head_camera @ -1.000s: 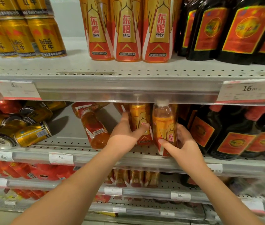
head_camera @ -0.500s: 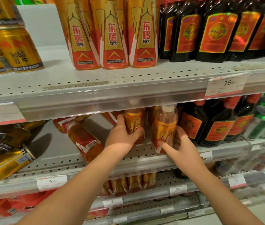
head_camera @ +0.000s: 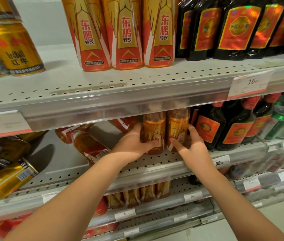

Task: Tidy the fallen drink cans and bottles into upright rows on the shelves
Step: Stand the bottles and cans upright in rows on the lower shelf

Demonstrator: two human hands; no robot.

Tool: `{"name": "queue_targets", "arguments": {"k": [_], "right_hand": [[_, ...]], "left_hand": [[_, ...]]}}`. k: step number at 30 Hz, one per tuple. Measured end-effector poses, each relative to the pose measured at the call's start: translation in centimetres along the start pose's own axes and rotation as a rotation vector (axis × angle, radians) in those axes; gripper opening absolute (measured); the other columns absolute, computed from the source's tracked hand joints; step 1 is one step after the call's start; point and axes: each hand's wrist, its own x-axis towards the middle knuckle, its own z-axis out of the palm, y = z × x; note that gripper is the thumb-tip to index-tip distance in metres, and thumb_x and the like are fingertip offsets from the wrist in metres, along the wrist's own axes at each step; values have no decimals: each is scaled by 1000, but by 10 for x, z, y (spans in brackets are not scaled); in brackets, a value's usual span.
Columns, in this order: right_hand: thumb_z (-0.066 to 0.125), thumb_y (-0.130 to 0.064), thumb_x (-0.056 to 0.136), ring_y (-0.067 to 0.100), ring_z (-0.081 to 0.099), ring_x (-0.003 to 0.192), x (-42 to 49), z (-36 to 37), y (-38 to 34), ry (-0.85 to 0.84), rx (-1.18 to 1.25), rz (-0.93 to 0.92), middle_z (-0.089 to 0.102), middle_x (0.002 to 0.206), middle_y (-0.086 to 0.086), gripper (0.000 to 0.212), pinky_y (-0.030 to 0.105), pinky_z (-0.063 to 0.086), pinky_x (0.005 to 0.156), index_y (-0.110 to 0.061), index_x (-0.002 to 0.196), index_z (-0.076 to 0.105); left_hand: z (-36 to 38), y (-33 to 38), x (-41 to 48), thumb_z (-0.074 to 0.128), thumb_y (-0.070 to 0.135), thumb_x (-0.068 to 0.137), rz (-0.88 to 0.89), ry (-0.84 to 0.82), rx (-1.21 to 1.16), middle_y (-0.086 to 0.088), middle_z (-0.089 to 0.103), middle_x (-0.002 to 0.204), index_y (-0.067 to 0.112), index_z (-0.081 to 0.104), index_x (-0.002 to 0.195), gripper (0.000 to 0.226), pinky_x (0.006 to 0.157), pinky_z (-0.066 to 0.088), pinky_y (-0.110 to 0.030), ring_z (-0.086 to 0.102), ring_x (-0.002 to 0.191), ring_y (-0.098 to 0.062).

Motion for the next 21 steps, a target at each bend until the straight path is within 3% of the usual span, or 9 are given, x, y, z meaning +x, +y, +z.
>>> {"name": "queue_targets", "arguments": {"k": [4, 8, 12, 14, 21], "right_hand": [[70, -52, 88, 22, 48, 133, 4, -4, 3, -54, 21, -9, 49, 146, 3, 80, 42, 45, 107, -35, 154, 27], [70, -55, 86, 19, 53, 128, 8, -9, 8, -81, 12, -8, 56, 140, -1, 80, 34, 47, 98, -39, 152, 28], [70, -61, 83, 19, 53, 129, 8, -11, 11, -75, 14, -13, 56, 141, -2, 83, 38, 50, 100, -40, 151, 28], [70, -62, 82, 18, 55, 126, 7, -10, 12, -64, 20, -18, 57, 140, -3, 81, 33, 51, 93, -41, 149, 30], [71, -60, 83, 7, 57, 111, 4, -8, 12, -33, 32, -48, 58, 128, -12, 73, 17, 44, 77, -45, 144, 34]], "left_hand": [[10, 7, -1, 78, 54, 80, -3, 86, 13, 16, 60, 129, 41, 44, 134, 66, 86, 45, -27, 54, 103, -3], [16, 10, -1, 78, 52, 81, -35, 127, 18, 13, 62, 130, 38, 45, 135, 65, 88, 48, -29, 61, 114, -12], [19, 13, -3, 77, 52, 82, -62, 159, 42, 12, 64, 126, 38, 46, 131, 60, 93, 54, -36, 64, 112, -15], [21, 15, -4, 76, 52, 83, -71, 181, 41, 11, 64, 126, 37, 46, 131, 59, 95, 55, -41, 64, 112, -16], [16, 13, -5, 78, 52, 81, -57, 138, -29, 15, 62, 126, 38, 47, 135, 63, 85, 48, -27, 60, 107, -8]]}}
